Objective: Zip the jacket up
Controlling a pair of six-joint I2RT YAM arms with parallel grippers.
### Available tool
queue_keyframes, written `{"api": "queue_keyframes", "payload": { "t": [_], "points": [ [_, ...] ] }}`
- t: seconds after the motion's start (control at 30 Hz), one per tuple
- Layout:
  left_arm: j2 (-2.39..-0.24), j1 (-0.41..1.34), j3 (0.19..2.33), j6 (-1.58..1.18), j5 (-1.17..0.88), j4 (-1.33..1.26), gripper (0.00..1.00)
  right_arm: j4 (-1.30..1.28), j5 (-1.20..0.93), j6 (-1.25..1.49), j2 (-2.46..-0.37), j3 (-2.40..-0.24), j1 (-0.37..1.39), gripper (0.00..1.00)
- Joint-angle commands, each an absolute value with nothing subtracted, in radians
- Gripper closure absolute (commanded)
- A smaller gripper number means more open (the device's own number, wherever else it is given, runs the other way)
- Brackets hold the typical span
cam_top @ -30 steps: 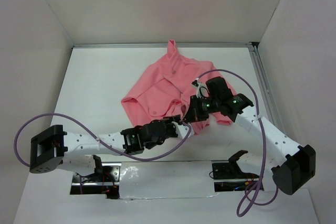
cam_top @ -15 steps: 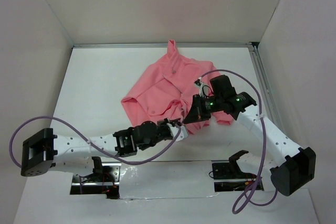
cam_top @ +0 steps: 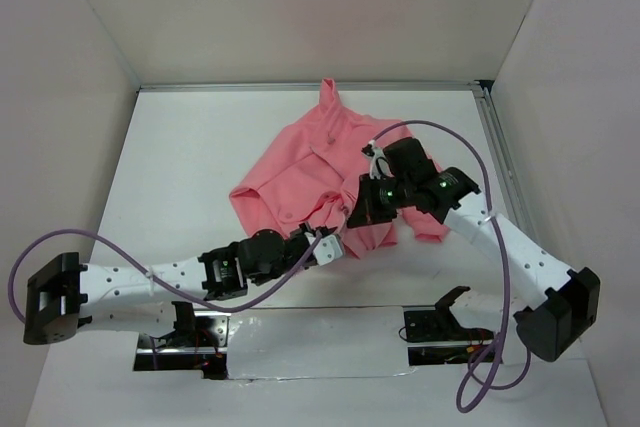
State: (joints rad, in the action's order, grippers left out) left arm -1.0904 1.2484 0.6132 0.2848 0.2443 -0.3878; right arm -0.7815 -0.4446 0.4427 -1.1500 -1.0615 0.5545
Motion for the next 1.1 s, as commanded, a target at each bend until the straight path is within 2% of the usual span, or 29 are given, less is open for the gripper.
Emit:
{"api": "queue_keyframes", "payload": {
  "t": [0.0, 0.03, 0.13, 0.3, 0.5, 0.63, 0.8, 0.93, 0.97, 1.07],
  "points": [
    [-1.052, 1.295, 0.612, 0.197, 0.117, -0.353, 1.0, -0.692, 0.104, 0.466, -1.219, -1.185, 0.511, 1.0],
    [-1.04, 1.301, 0.608, 0.193, 0.133, -0.36, 1.0, -0.71, 0.211, 0.486, -1.273, -1.206, 0.511, 1.0],
    [-1.002, 1.331, 0.588, 0.192, 0.202, -0.365, 1.0, -0.736, 0.331, 0.495, -1.4, -1.282, 0.489, 1.0],
    [-0.934, 1.331, 0.557, 0.222, 0.301, -0.416, 1.0, -0.739, 0.317, 0.452, -1.537, -1.339, 0.486, 1.0],
    [-0.81, 1.33, 0.54, 0.259, 0.278, -0.433, 1.0, -0.792, 0.487, 0.434, -1.675, -1.469, 0.436, 1.0],
    [-0.756, 1.331, 0.525, 0.207, 0.242, -0.384, 1.0, -0.71, 0.477, 0.41, -1.745, -1.59, 0.367, 1.0],
    [-0.765, 1.33, 0.525, 0.114, 0.259, -0.308, 1.0, -0.756, 0.63, 0.404, -1.995, -2.026, 0.287, 1.0],
    [-0.776, 1.33, 0.519, 0.04, 0.221, -0.267, 1.0, -0.773, 0.624, 0.38, -2.215, -2.47, 0.169, 1.0],
    [-0.772, 1.331, 0.52, 0.025, 0.21, -0.25, 1.0, -0.734, 0.63, 0.376, -2.279, -2.508, 0.147, 1.0],
    [-0.756, 1.331, 0.522, -0.033, 0.231, -0.174, 1.0, -0.55, 0.617, 0.344, -2.295, -2.49, 0.097, 1.0]
  ]
}}
